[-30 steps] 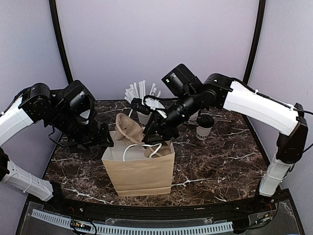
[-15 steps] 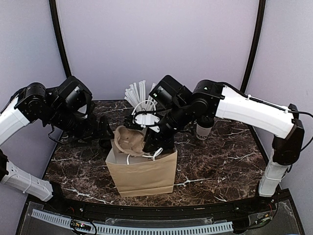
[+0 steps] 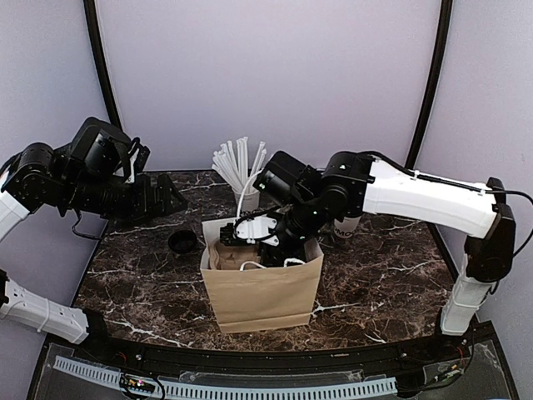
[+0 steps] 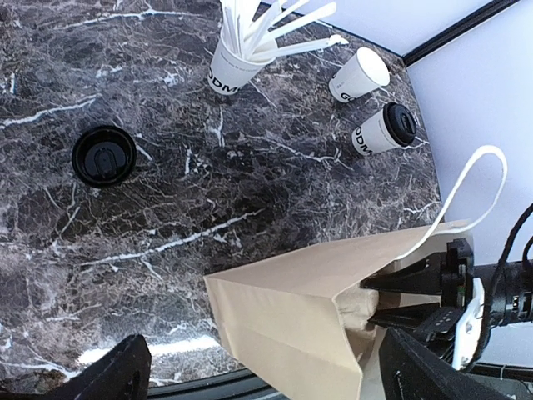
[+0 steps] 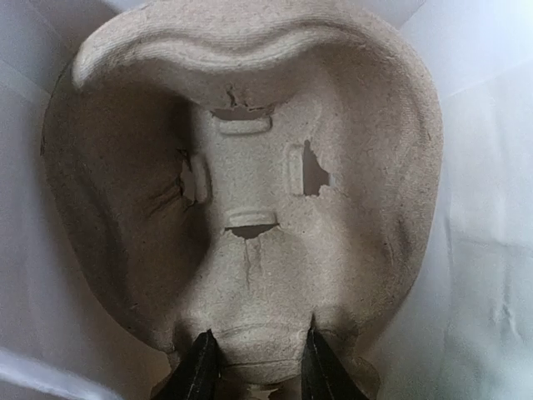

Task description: Pack the takeout coffee

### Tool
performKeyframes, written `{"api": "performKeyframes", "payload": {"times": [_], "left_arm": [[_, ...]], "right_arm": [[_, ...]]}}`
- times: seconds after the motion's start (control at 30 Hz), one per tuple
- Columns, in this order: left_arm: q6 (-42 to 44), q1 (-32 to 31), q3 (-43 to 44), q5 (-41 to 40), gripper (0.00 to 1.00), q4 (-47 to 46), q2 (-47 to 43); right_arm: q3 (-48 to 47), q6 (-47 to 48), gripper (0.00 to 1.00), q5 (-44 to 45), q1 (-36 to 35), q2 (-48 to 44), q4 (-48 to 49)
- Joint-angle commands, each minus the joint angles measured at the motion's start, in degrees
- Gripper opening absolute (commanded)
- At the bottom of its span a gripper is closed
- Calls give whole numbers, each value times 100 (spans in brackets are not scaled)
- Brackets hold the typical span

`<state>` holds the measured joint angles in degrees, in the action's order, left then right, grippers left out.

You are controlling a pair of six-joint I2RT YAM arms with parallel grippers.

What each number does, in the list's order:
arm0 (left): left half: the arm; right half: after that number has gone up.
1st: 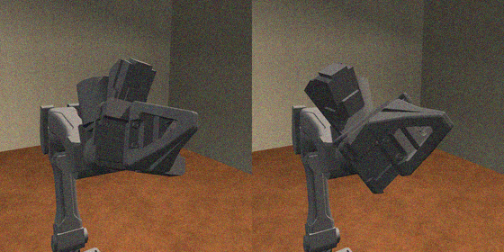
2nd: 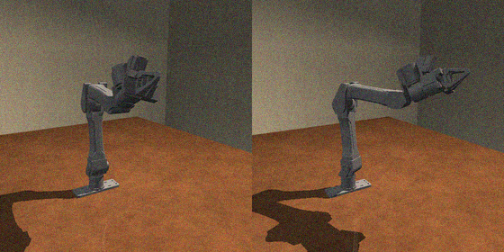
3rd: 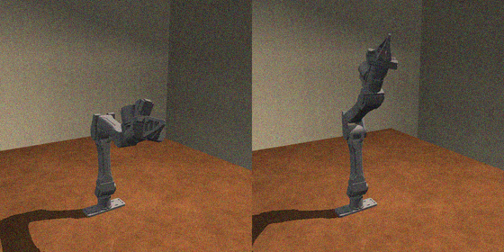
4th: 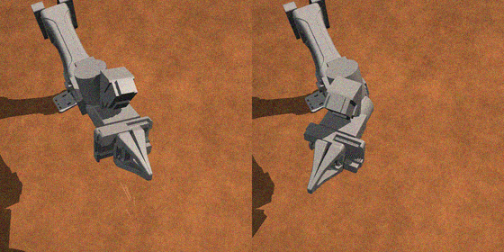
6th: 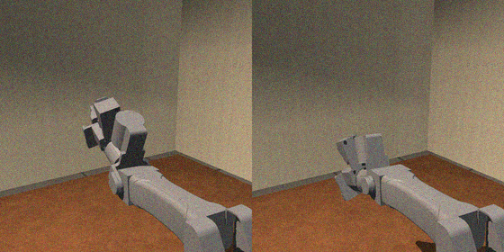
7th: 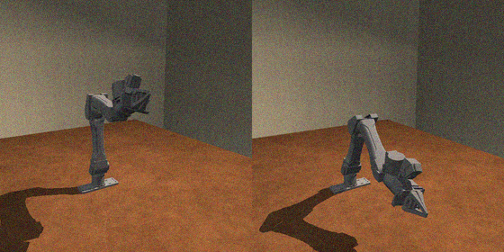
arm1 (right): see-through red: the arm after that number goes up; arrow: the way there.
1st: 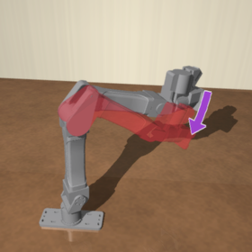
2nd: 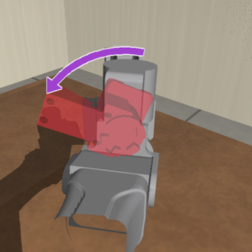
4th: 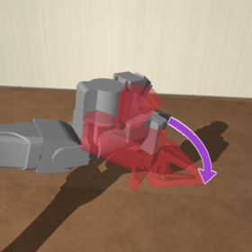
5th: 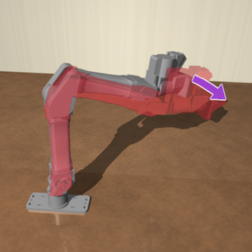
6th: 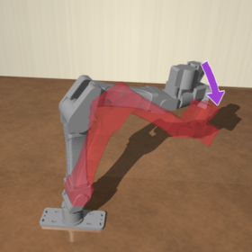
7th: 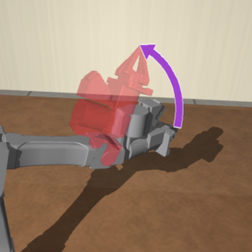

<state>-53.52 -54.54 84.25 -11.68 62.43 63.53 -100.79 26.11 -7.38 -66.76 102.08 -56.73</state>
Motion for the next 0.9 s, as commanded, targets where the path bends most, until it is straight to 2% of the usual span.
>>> {"api": "performKeyframes", "payload": {"times": [0.0,0.13,0.27,0.47,0.57,0.63,0.67,0.87], "left_arm": [[269,-17,135,-564,99,10,-87],[412,-13,52,-719,99,40,-59],[610,-14,6,-875,99,72,-36],[816,19,-52,-1007,99,47,-91],[887,34,-147,-968,99,-5,-159],[921,52,-217,-940,99,-38,-217],[939,54,-247,-923,99,-67,-242],[1072,87,-493,-731,99,-272,-301]], "right_arm": [[165,587,31,195,-50,37,-613],[-364,943,32,583,-62,384,-1372],[-1303,1055,32,942,-68,983,-2406],[-870,1004,35,1133,-69,1142,-2453],[-789,1002,45,1142,-73,1228,-2411],[-856,1002,59,1162,-74,1239,-2346],[-901,995,63,1184,-74,1229,-2302],[-1042,1010,73,1301,-61,1075,-2205]]}}
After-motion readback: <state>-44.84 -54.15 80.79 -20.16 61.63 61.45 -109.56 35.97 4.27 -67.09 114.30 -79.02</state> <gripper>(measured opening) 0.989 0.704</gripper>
